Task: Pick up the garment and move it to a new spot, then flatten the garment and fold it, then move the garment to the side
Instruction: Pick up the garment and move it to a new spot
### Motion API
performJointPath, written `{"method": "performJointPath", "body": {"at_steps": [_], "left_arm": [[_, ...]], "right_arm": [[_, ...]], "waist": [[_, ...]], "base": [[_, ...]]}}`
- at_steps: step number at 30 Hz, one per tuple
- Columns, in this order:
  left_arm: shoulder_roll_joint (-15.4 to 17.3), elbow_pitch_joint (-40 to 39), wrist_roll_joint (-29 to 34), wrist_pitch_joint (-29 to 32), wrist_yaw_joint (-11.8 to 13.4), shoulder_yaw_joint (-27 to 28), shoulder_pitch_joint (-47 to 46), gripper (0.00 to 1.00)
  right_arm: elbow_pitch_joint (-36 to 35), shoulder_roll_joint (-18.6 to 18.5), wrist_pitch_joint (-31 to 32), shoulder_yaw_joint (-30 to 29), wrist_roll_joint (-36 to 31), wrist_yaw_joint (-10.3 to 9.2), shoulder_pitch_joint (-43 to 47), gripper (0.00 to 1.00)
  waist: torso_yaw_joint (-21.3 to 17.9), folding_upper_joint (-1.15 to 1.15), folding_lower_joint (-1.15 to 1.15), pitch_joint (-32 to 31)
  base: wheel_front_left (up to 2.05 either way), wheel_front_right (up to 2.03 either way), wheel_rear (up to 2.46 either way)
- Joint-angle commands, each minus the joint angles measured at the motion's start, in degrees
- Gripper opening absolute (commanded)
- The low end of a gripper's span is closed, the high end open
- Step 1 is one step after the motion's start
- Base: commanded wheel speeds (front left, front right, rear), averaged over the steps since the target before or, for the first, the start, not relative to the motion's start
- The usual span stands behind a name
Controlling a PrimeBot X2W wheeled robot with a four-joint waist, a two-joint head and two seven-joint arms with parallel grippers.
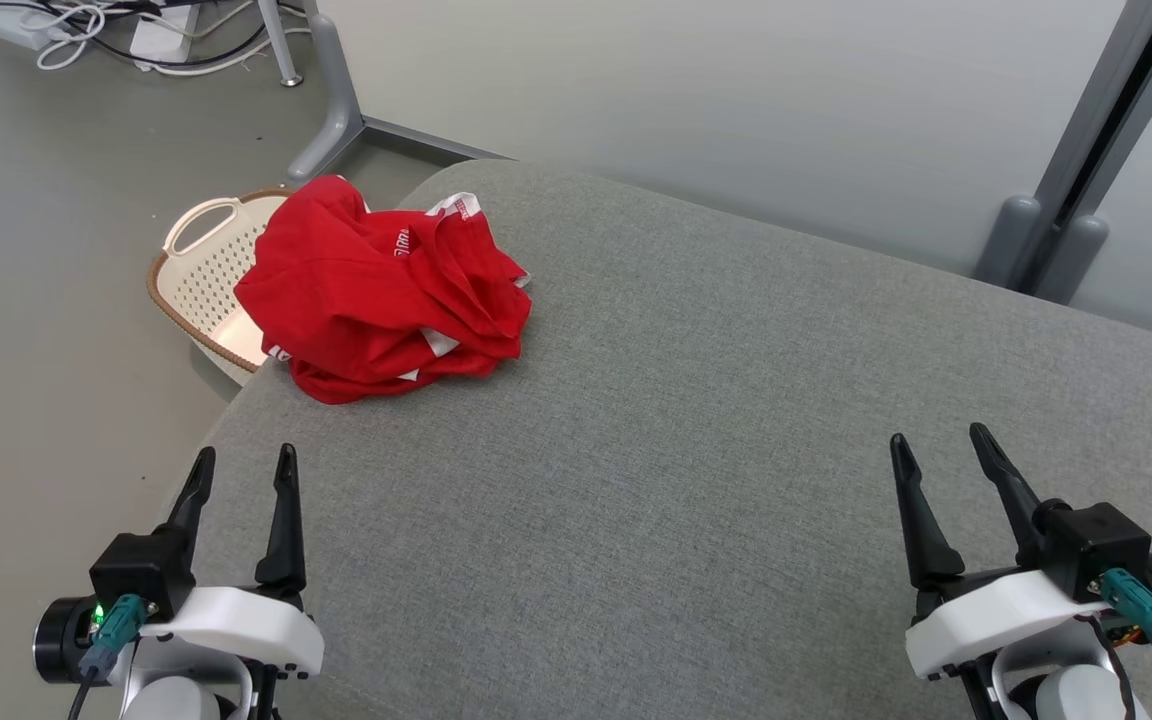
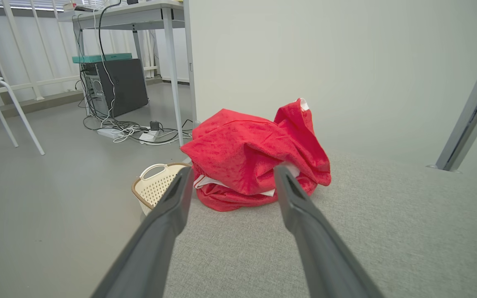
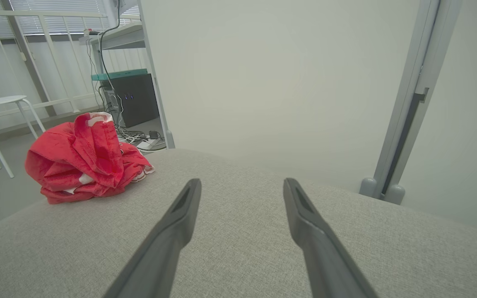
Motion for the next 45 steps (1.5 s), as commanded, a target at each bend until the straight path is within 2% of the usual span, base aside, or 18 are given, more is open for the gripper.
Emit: {"method": "performJointPath", "body": {"at_steps": [1,8,14,21,29,31,33,37,45], "left_arm": [[0.2,-0.2,0.2,0.0,0.0,0.1,-1.0,1.00],[-0.1,0.5,-0.8,0.0,-0.5,-0.9,-5.1,1.00],[-0.2,5.6,-2.6,0.0,-1.3,-1.9,-14.1,1.00],[1.4,17.5,-4.6,0.0,-1.9,-0.4,-27.9,1.00],[6.1,35.4,-7.3,0.2,-1.9,2.1,-39.7,1.00],[6.9,37.6,-7.6,0.1,-1.5,2.5,-41.5,0.00],[7.5,38.4,-7.8,0.0,-1.4,3.0,-42.3,0.00],[8.3,33.5,-6.8,-0.1,-0.8,3.9,-39.8,0.00],[6.5,15.6,-3.4,-0.1,-0.6,5.2,-30.0,0.00]], "right_arm": [[-0.2,-0.1,0.2,0.0,-0.4,0.00,0.2,1.00],[-1.8,-1.1,1.7,0.2,-0.9,0.00,-1.8,1.00],[-4.6,-3.1,4.3,1.8,-1.4,0.00,-5.7,1.00],[-7.4,-5.6,6.0,2.9,-1.6,0.00,-10.3,1.00],[-7.0,-5.6,5.0,3.0,-1.1,0.00,-12.4,1.00],[-6.6,-5.4,4.6,2.9,-1.1,0.00,-12.7,1.00],[-6.2,-5.3,4.1,2.6,-1.1,0.00,-13.0,1.00],[-5.2,-4.6,3.2,2.2,-1.2,0.00,-12.9,1.00],[-3.6,-3.6,1.8,0.8,-0.7,0.00,-10.8,1.00]], "waist": [[-0.1,0.00,0.00,0.1],[-1.0,0.00,0.00,3.9],[-5.1,0.00,0.00,11.1],[-11.0,0.00,0.00,19.8],[-15.3,0.00,0.00,23.6],[-15.8,0.00,0.00,23.7],[-16.1,0.00,0.00,23.6],[-16.2,0.00,0.00,22.1],[-15.5,0.00,0.00,16.6]], "base": [[0.00,0.00,0.00],[0.00,0.00,0.00],[0.00,0.00,0.00],[0.00,0.00,0.00],[0.00,0.00,0.00],[0.00,0.00,0.00],[0.00,0.00,0.00],[0.00,0.00,0.00],[0.00,0.00,0.00]]}}
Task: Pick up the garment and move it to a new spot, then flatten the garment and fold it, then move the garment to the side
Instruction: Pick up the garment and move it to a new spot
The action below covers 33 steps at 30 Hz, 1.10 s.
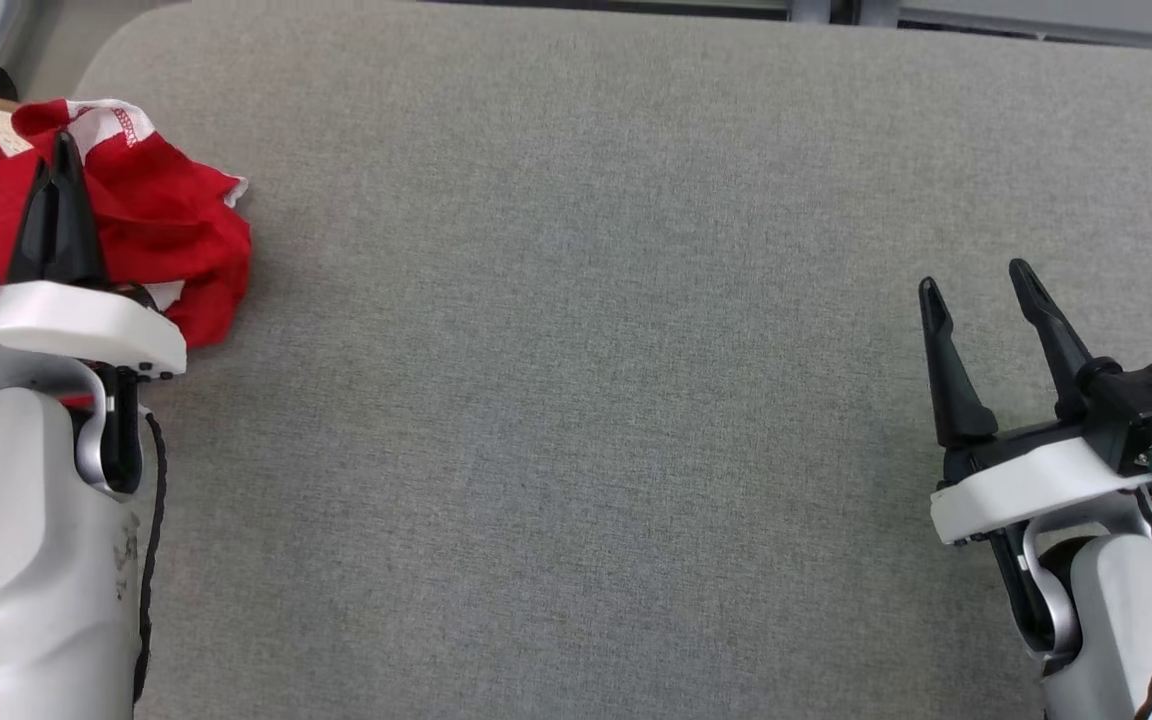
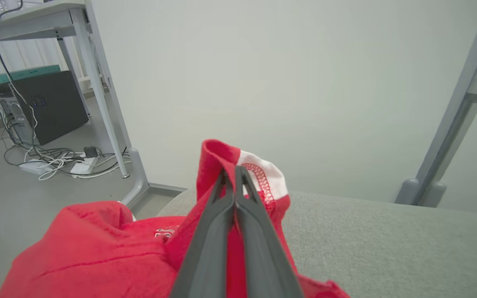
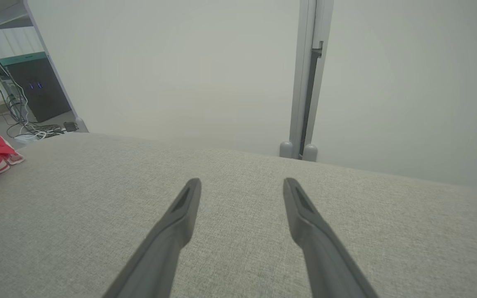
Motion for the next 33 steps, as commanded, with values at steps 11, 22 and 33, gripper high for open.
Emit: {"method": "performJointPath", "body": {"at_steps": [11,22,33], "left_arm": [[-3.3,-24.9,4.8,0.0,-0.4,-3.9,18.7,0.00],[-6.1,-40.6,3.4,7.2,-1.3,-16.9,28.1,0.00],[-6.7,-36.0,2.4,8.8,-1.9,-30.9,17.8,0.00]], "right_arm": [[2.0,2.0,-1.9,-1.0,1.1,0.00,6.2,1.00],[1.2,3.3,-2.2,-0.7,2.0,0.00,6.6,1.00],[2.9,4.2,-4.3,0.5,3.2,0.00,3.4,1.00]], "waist": [[-1.0,0.00,0.00,-12.3],[-10.2,0.00,0.00,-12.2],[-25.3,0.00,0.00,-4.9]], "base": [[0.00,0.00,0.00],[0.00,0.00,0.00],[0.00,0.00,0.00]]}}
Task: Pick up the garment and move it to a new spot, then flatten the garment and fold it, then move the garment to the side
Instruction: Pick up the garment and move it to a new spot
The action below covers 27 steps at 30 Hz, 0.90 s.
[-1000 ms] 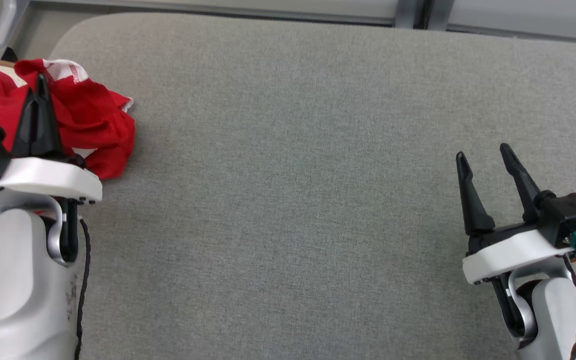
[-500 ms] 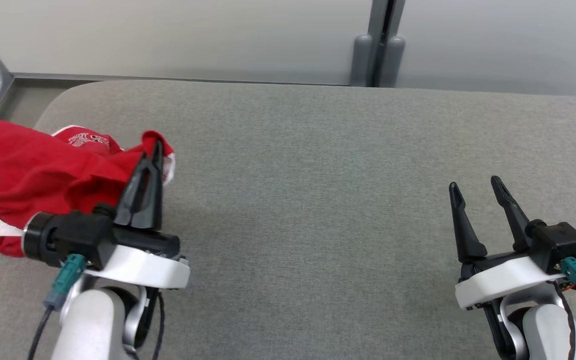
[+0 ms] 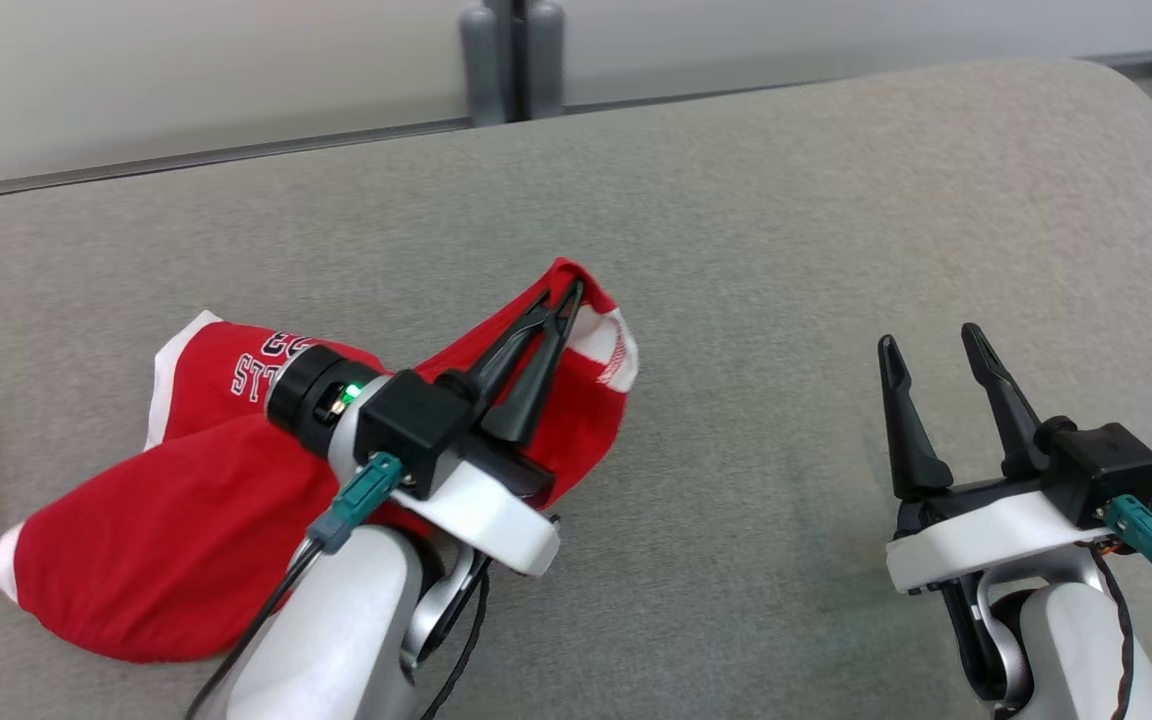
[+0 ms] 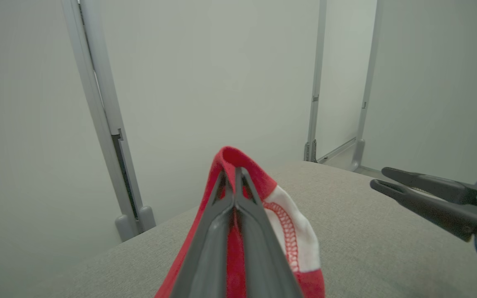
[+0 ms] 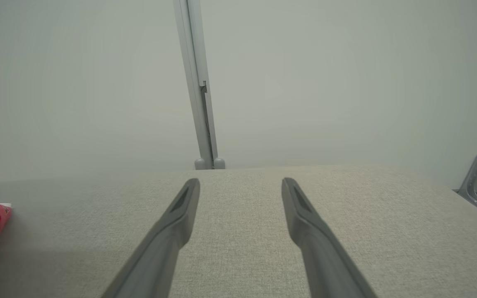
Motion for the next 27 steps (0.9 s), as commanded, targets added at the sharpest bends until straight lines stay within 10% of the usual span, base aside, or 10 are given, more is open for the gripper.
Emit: {"method": "performJointPath", "body": {"at_steps": [1,11,24,26,27], "left_arm": [[0.2,0.8,0.1,-0.2,-0.3,-1.4,-2.7,0.00],[0.2,5.7,-2.8,-1.4,-0.1,-14.2,-16.7,0.00],[1.0,19.4,-4.0,1.6,-0.3,-23.5,-19.6,0.00],[1.2,19.7,-4.7,0.6,-0.4,-24.5,-19.8,1.00],[1.2,19.7,-5.0,-0.1,-0.4,-24.8,-19.6,1.00]], "right_arm": [[0.4,0.0,-0.7,0.1,0.4,0.00,-1.0,1.00],[3.7,0.3,-3.7,1.5,3.7,0.00,-2.9,1.00],[7.5,0.3,-6.3,3.0,6.3,0.00,-5.7,1.00],[8.1,0.3,-6.7,2.8,6.2,0.00,-6.0,1.00],[8.4,0.3,-6.7,2.5,5.9,0.00,-6.1,1.00]], "waist": [[-6.4,0.00,0.00,4.5],[-14.8,0.00,0.00,9.5],[-14.4,0.00,0.00,12.1],[-13.3,0.00,0.00,11.7],[-12.7,0.00,0.00,11.4]], "base": [[0.00,0.00,0.00],[0.00,0.00,0.00],[0.00,0.00,0.00],[0.00,0.00,0.00],[0.00,0.00,0.00]]}}
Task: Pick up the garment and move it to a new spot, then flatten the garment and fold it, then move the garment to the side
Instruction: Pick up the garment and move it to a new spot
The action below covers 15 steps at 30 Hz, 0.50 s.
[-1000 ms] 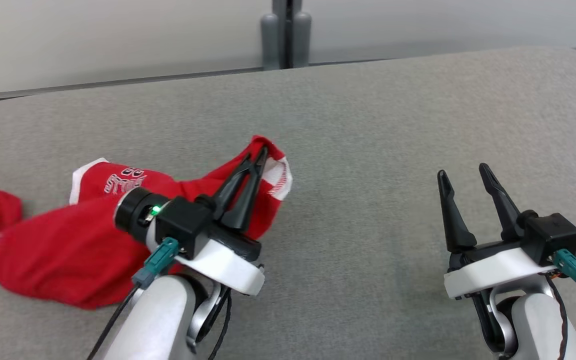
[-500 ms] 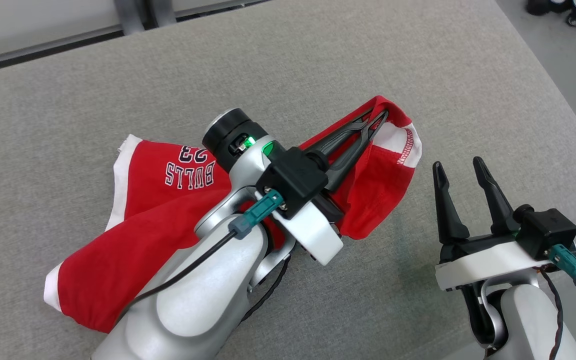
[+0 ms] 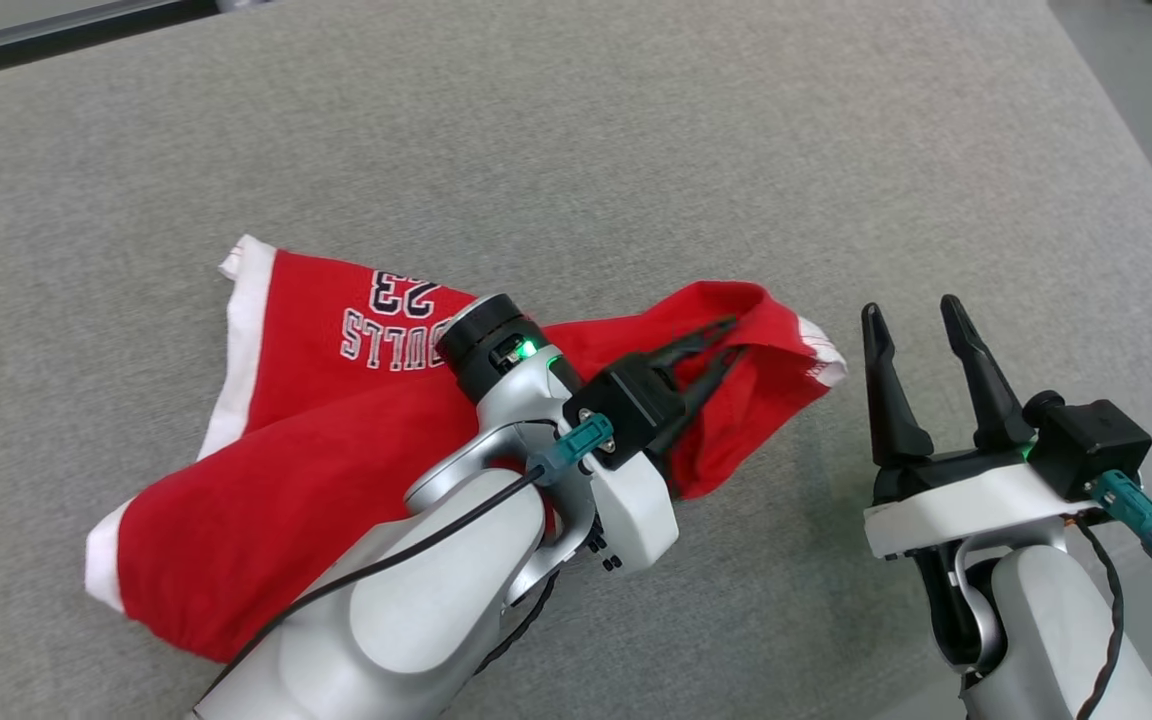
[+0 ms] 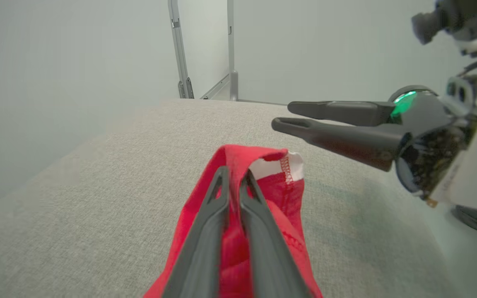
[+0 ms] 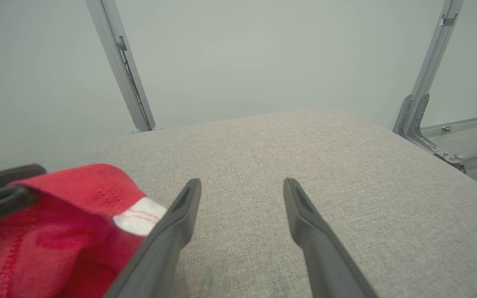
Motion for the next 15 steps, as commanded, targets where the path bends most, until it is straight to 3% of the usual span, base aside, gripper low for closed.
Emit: {"method": "performJointPath", "body": {"at_steps": [1,6,15], "left_arm": [[0.3,-0.1,-0.8,-1.4,-0.1,-0.1,-0.3,1.00],[0.6,-1.8,-2.7,-5.8,1.4,1.7,2.3,1.00],[4.9,-7.3,-6.0,-9.3,8.4,11.4,8.6,1.00]], "right_arm": [[0.4,-0.1,-0.4,-0.4,-0.3,0.00,-0.6,1.00],[0.7,-0.1,-0.5,-1.9,-2.2,0.00,-0.3,1.00],[-1.6,-0.1,2.2,-4.6,-5.4,0.00,1.7,1.00]], "waist": [[1.8,0.00,0.00,-1.0],[5.8,0.00,0.00,-3.8],[13.5,0.00,0.00,-8.2]], "base": [[0.00,0.00,0.00],[0.00,0.00,0.00],[0.00,0.00,0.00]]}}
